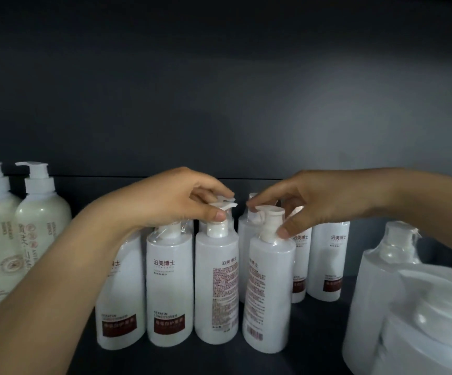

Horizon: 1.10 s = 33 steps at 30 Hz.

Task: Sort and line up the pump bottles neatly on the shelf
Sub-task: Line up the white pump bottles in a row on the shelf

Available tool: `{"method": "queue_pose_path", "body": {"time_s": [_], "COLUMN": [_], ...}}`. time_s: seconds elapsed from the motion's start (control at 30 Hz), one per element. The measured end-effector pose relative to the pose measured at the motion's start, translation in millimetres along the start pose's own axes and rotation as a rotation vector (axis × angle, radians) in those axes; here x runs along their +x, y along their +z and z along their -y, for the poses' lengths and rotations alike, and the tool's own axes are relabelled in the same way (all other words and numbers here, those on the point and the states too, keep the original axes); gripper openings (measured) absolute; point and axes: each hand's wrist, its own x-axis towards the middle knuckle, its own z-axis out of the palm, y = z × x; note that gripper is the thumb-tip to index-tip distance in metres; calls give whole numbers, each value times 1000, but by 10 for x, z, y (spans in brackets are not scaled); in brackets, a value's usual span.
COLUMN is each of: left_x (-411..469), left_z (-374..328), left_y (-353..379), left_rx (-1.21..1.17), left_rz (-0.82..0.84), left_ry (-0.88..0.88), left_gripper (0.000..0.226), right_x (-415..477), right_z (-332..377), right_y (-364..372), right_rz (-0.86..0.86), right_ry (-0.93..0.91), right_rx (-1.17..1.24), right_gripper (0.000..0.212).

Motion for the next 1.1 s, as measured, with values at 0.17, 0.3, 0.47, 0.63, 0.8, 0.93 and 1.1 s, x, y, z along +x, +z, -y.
{"method": "queue_pose_path", "body": {"time_s": [0.17,0.3,0.47,0.63,0.8,0.93,1.1], "left_x": [-7,3,18,23,71,38,-31], "left_z": [19,18,-41,-109,-90,-75,-69], "left_y": [-9,16,98,132,195,131,55], "left_rx": [-22,13,181,350,565,380,185], "left_rz": [15,-34,-66,-107,-213,-105,45], "left_ry": [68,83,97,101,106,128,96], "left_gripper": [34,27,27,21,38,28,30], "right_x": [26,51,50,25,-21,-54,-27], "right_z": [-1,-1,28,30,30,3,-1], "right_y": [-40,-45,-6,26,20,-39,-41], "right_rz": [-26,-102,-177,-227,-164,-110,-121], "right_ry": [8,22,38,75,45,-5,-64], "right_rx": [20,-48,-225,-345,-317,-154,-114], "right_gripper": [47,37,38,53,65,30,21]}}
